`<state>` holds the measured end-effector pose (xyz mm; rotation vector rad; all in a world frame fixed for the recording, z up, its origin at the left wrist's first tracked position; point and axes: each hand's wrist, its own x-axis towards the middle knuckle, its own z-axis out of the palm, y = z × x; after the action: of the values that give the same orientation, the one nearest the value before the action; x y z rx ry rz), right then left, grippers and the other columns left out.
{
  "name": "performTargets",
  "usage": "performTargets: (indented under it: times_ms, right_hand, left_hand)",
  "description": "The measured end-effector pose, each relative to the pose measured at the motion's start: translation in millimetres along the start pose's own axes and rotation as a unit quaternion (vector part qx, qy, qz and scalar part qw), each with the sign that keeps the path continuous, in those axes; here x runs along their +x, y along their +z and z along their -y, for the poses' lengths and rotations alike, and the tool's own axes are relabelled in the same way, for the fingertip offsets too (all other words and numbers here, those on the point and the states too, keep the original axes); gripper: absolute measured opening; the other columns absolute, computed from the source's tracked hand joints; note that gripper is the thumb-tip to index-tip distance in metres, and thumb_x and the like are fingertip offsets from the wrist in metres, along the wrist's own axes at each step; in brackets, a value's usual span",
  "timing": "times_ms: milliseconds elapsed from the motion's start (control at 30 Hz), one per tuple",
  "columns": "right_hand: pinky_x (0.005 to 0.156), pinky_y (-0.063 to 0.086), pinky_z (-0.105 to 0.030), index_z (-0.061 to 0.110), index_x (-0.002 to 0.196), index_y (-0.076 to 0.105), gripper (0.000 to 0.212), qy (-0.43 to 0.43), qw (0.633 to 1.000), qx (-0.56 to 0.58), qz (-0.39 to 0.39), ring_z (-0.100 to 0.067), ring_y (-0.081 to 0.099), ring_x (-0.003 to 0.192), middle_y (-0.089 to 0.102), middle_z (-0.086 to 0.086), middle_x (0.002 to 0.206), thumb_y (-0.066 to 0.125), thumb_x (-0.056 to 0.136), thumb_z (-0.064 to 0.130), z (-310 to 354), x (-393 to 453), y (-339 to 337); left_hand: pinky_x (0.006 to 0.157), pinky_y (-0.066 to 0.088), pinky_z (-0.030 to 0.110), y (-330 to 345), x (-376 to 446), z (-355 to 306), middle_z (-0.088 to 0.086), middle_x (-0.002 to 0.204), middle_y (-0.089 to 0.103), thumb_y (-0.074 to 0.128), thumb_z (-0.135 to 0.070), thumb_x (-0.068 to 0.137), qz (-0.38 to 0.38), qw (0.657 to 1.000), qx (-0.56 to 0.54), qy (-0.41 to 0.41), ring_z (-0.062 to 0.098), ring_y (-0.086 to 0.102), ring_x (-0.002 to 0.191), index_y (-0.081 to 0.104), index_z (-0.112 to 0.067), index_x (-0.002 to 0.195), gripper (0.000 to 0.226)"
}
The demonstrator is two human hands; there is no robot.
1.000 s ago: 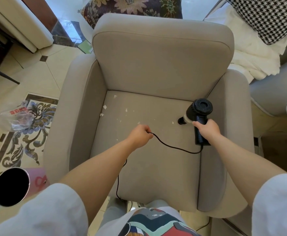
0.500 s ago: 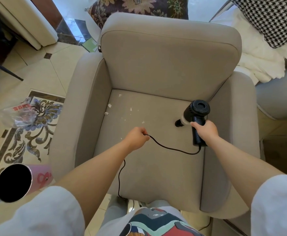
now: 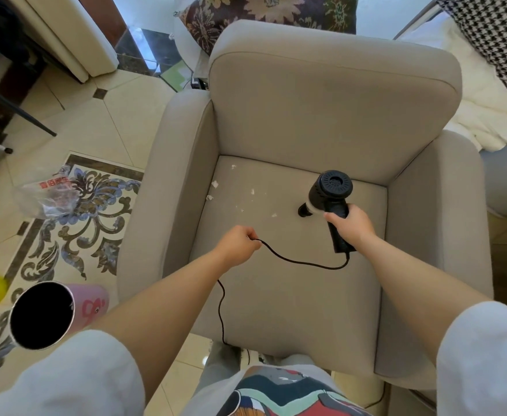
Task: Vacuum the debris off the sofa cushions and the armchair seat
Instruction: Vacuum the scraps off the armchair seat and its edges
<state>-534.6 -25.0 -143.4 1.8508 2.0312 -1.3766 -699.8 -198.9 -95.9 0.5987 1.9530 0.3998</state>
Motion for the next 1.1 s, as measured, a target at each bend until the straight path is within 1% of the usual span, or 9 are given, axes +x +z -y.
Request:
performTargets:
  times_ms: [167,300,500,633,733,900,1000,1100]
  right_hand:
    - [0.076,0.046,-0.036,0.009,0.112,0.052,0.039,0.021,1.000,-0.012,0.000,-0.025,0.054,0.089,0.058,-0.007,0.098,0.060,0.085,0.035,6.2,-5.5,23.2]
    - [0.074,0.044,-0.034,0.010,0.111,0.052,0.037,0.016,1.000,-0.014,0.001,-0.024,0.054,0.087,0.058,-0.005,0.096,0.061,0.085,0.034,10.9,-10.1,33.9]
    - [0.075,0.045,-0.034,0.011,0.110,0.053,0.037,0.008,1.000,0.010,-0.004,-0.025,0.055,0.088,0.059,-0.006,0.096,0.061,0.084,0.036,19.3,-15.6,46.1]
    - [0.080,0.047,-0.038,0.010,0.109,0.053,0.036,0.006,1.000,0.020,-0.003,-0.027,0.057,0.090,0.060,-0.008,0.097,0.061,0.084,0.035,23.9,-18.5,55.9]
    - [0.078,0.047,-0.037,0.010,0.109,0.053,0.036,0.007,0.999,0.032,0.002,-0.027,0.057,0.090,0.060,-0.008,0.096,0.062,0.084,0.035,26.1,-20.8,63.2]
    - [0.082,0.047,-0.039,0.007,0.112,0.053,0.039,0.008,1.000,0.022,0.008,-0.028,0.056,0.092,0.059,-0.008,0.098,0.061,0.084,0.033,33.6,-25.0,75.6]
    - [0.082,0.047,-0.040,0.008,0.111,0.053,0.038,0.012,1.000,0.022,0.015,-0.028,0.057,0.092,0.060,-0.009,0.098,0.061,0.084,0.033,37.6,-30.4,79.6]
    - [0.079,0.047,-0.037,0.009,0.110,0.054,0.037,0.009,0.999,0.019,0.040,-0.028,0.057,0.090,0.060,-0.009,0.096,0.061,0.084,0.034,41.9,-37.3,84.3]
  left_hand:
    - [0.048,0.029,0.022,-14.9,-0.4,19.8,-0.003,0.061,0.043,0.052,-0.016,0.091,0.002,1.000,0.002,0.004,0.009,0.039,0.054,0.054,-0.010,0.083,0.010]
    - [0.048,0.029,0.022,-21.6,-0.6,28.7,-0.003,0.061,0.044,0.052,-0.016,0.091,0.007,1.000,0.004,0.009,0.009,0.039,0.053,0.054,-0.011,0.083,0.010]
    - [0.049,0.029,0.022,-32.1,-0.4,38.6,-0.003,0.060,0.044,0.052,-0.016,0.091,0.004,1.000,0.009,0.016,0.009,0.039,0.054,0.054,-0.011,0.084,0.010]
    - [0.050,0.030,0.022,-37.0,-0.8,48.0,-0.003,0.060,0.044,0.052,-0.016,0.091,0.000,1.000,0.004,0.016,0.009,0.040,0.054,0.055,-0.011,0.084,0.010]
    - [0.050,0.031,0.022,-40.5,-2.3,56.6,-0.004,0.061,0.045,0.052,-0.016,0.091,-0.004,1.000,0.003,0.018,0.008,0.040,0.054,0.056,-0.012,0.084,0.009]
    - [0.049,0.030,0.021,-47.0,-5.5,71.2,-0.005,0.062,0.045,0.052,-0.016,0.091,-0.011,1.000,0.001,0.016,0.007,0.040,0.055,0.061,-0.008,0.092,0.012]
    - [0.048,0.029,0.022,-50.5,-6.7,78.2,-0.003,0.060,0.043,0.052,-0.016,0.091,-0.012,1.000,0.007,0.012,0.009,0.039,0.052,0.056,-0.009,0.085,0.010]
    - [0.048,0.029,0.021,-54.5,-8.6,85.2,-0.002,0.060,0.044,0.052,-0.017,0.091,-0.015,1.000,0.005,0.009,0.009,0.039,0.052,0.054,-0.009,0.084,0.011]
